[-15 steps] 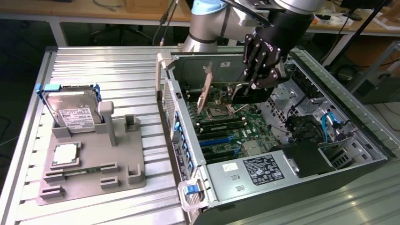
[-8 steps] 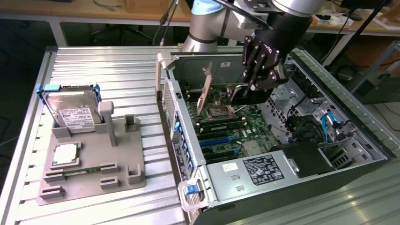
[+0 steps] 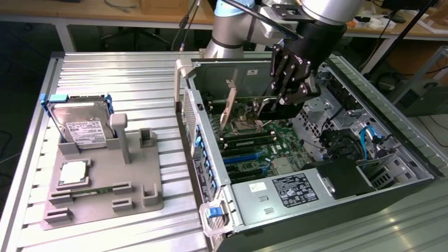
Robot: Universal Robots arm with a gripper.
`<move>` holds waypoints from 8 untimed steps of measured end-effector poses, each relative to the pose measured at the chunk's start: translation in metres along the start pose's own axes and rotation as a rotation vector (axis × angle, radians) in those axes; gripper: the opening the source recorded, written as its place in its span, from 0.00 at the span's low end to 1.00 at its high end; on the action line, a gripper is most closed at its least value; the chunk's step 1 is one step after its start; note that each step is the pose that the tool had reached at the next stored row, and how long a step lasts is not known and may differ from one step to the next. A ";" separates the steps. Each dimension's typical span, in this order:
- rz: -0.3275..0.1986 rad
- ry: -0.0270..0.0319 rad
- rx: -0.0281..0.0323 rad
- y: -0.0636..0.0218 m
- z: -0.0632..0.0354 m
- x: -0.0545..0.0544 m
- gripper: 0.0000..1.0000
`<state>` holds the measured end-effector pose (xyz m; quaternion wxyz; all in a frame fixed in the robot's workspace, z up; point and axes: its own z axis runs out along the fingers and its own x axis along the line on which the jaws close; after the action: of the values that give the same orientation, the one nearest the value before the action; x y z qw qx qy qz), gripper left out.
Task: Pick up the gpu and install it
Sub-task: 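Insert the gpu into the slot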
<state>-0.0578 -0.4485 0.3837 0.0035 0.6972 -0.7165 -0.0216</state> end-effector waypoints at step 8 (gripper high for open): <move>0.005 -0.0008 0.0002 0.0000 0.0002 0.000 0.27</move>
<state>-0.0578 -0.4485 0.3834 0.0032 0.6954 -0.7183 -0.0218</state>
